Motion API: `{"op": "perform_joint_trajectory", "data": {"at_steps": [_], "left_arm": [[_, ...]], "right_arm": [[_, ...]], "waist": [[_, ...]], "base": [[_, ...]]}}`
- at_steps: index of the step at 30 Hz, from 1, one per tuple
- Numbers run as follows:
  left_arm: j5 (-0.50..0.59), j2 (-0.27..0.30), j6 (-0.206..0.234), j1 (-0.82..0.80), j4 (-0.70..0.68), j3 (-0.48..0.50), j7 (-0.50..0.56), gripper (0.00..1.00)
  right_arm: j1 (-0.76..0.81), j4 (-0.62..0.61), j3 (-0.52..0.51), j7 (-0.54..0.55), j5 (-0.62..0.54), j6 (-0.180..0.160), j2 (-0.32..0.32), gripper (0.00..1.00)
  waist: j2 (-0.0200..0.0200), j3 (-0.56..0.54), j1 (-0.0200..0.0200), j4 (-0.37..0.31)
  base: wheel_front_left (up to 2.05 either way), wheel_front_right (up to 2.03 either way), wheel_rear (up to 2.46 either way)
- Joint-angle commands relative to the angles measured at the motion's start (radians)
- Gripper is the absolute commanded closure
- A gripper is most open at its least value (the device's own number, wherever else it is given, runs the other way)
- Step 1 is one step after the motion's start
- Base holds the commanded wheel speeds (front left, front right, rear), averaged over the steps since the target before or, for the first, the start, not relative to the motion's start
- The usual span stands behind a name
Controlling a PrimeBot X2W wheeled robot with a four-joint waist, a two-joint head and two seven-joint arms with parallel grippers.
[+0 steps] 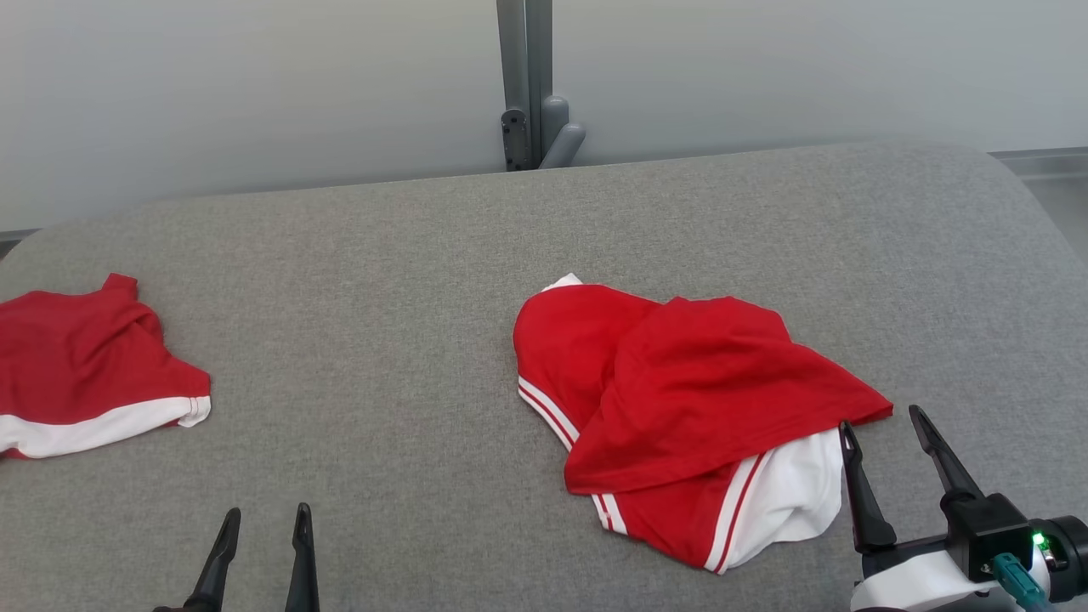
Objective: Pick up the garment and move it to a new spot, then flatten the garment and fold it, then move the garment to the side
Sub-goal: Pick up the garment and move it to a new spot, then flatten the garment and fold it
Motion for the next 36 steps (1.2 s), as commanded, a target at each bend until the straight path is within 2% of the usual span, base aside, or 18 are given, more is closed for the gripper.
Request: {"op": "perform_joint_trajectory", "data": {"at_steps": [1,10,17,20,23,25,28,32,36], "left_arm": [[0.011,-0.006,-0.008,0.003,0.004,0.005,0.0,0.0],[0.025,-0.016,-0.027,-0.015,0.013,0.028,0.0,0.0],[-0.01,-0.019,-0.031,-0.036,0.015,0.001,0.0,0.0],[-0.043,-0.019,-0.031,-0.069,0.027,-0.083,0.0,0.0],[-0.095,-0.018,-0.031,-0.122,0.101,-0.212,0.001,0.0],[-0.144,-0.018,-0.031,-0.181,0.162,-0.319,0.033,0.0],[-0.243,-0.016,-0.031,-0.253,0.245,-0.427,0.105,0.0],[-0.377,-0.017,-0.032,-0.326,0.34,-0.522,0.204,0.0],[-0.417,-0.017,0.003,-0.377,0.433,-0.561,0.253,0.0]], "right_arm": [[0.006,0.004,0.001,-0.003,-0.005,-0.001,-0.003,0.0],[-0.007,0.012,0.011,-0.003,-0.003,-0.001,-0.003,0.0],[-0.026,0.009,0.023,-0.003,0.003,-0.001,-0.003,0.0],[-0.045,0.002,0.028,-0.003,0.009,-0.001,-0.003,0.0],[-0.068,-0.004,0.04,-0.003,0.018,-0.001,-0.002,0.0],[-0.079,-0.004,0.05,-0.003,0.026,-0.001,-0.002,0.0],[-0.089,0.0,0.062,-0.003,0.038,-0.001,-0.003,0.0],[-0.096,0.006,0.058,-0.003,0.047,-0.001,-0.002,0.0],[-0.103,0.005,0.056,-0.003,0.052,-0.001,-0.003,0.0]], "waist": [[0.0117,0.0,0.0,-0.001],[0.0117,0.005,0.0,-0.011],[0.0117,0.023,0.0,-0.032],[0.0117,0.047,0.0,-0.055],[0.0117,0.074,0.0,-0.083],[0.0117,0.089,0.0,-0.105],[0.0117,0.107,0.0,-0.146],[0.0117,0.117,0.0,-0.197],[0.0117,0.128,0.0,-0.245]], "base": [[0.0,0.0,0.0],[0.0,0.0,0.0],[0.0,0.0,0.0],[0.0,0.0,0.0],[0.0,0.0,0.0],[0.0,0.0,0.0],[0.0,0.0,0.0],[0.0,0.0,0.0],[0.0,0.0,0.0]]}}
